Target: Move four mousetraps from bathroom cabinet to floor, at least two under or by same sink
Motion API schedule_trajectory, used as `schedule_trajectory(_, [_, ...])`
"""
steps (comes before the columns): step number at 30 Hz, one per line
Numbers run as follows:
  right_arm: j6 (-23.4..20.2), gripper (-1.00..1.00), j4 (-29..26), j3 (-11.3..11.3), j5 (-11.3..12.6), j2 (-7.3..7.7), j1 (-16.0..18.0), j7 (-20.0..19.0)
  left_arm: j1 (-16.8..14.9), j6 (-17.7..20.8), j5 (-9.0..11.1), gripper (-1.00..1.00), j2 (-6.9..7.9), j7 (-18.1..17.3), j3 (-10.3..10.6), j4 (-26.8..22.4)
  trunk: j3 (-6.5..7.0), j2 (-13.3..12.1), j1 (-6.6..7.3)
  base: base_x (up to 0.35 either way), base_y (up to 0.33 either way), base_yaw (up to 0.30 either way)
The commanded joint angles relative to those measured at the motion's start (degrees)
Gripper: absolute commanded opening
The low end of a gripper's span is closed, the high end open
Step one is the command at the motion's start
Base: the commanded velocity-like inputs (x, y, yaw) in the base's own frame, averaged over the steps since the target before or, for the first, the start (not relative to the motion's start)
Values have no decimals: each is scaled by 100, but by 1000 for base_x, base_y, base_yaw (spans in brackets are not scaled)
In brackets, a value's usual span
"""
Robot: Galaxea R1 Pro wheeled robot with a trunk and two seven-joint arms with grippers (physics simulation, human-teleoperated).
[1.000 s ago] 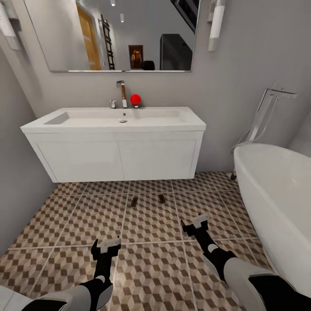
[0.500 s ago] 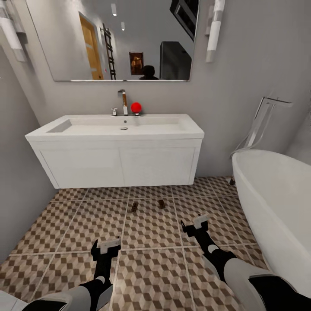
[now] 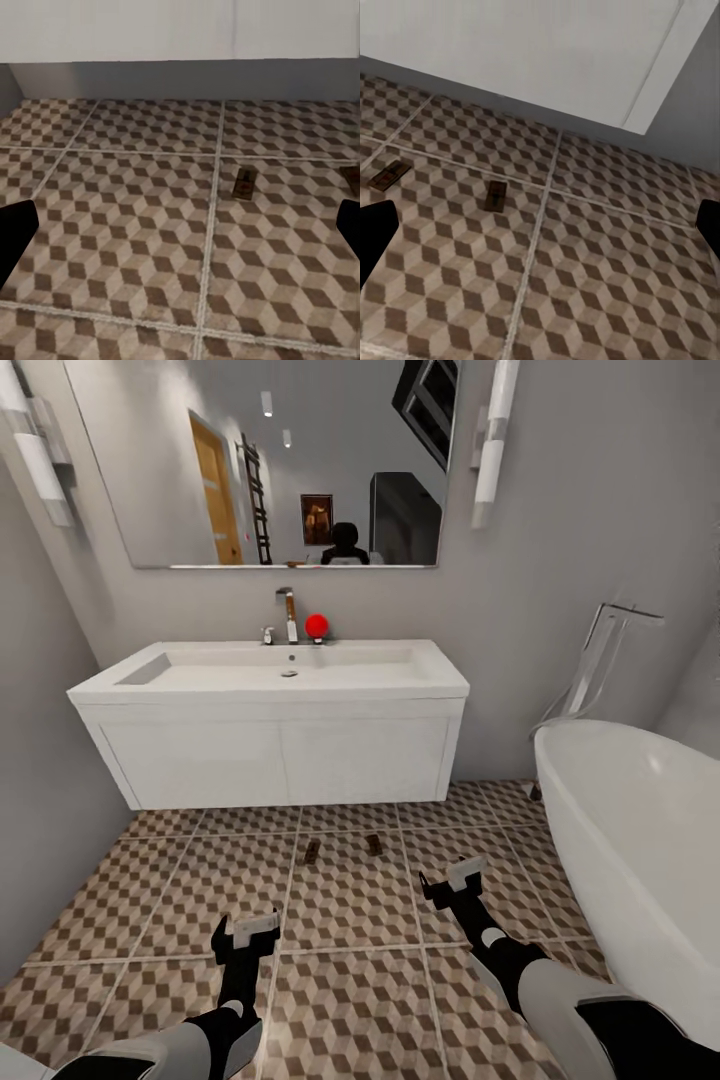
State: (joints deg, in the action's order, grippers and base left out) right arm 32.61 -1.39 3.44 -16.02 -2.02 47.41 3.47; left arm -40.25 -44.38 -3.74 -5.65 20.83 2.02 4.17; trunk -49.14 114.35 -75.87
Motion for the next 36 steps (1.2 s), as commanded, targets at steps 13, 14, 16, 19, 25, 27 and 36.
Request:
schedule_trajectory(13, [16,100,7,33,-15,0,-29,35,-9,-18,-39,100,-6,47,18,22,350,-520,287,0,0,0])
schedule_trajectory(14, [17,100,7,33,-15,0,-29,34,-9,-18,-39,100,-6,46,18,22,378,-561,309,0,0,0])
schedule_trajectory(16, [17,100,7,33,-15,0,-29,33,-9,-18,-39,100,-6,45,18,22,431,-641,353,0,0,0])
schedule_trajectory(19, [17,100,7,33,-15,0,-30,36,-9,-18,-39,100,-7,45,18,22,506,-761,419,0,0,0])
schedule_trajectory(25, [17,100,7,33,-15,0,-30,33,-9,-18,-39,100,-8,40,18,22,628,-1002,550,0,0,0])
schedule_trajectory(27, [17,100,7,33,-15,0,-32,34,-9,-18,-39,100,-11,39,18,22,666,-1082,594,0,0,0])
schedule_trajectory(36, [28,100,7,33,-15,0,-31,35,-9,-18,-39,100,-15,36,18,23,830,-1443,792,0,0,0])
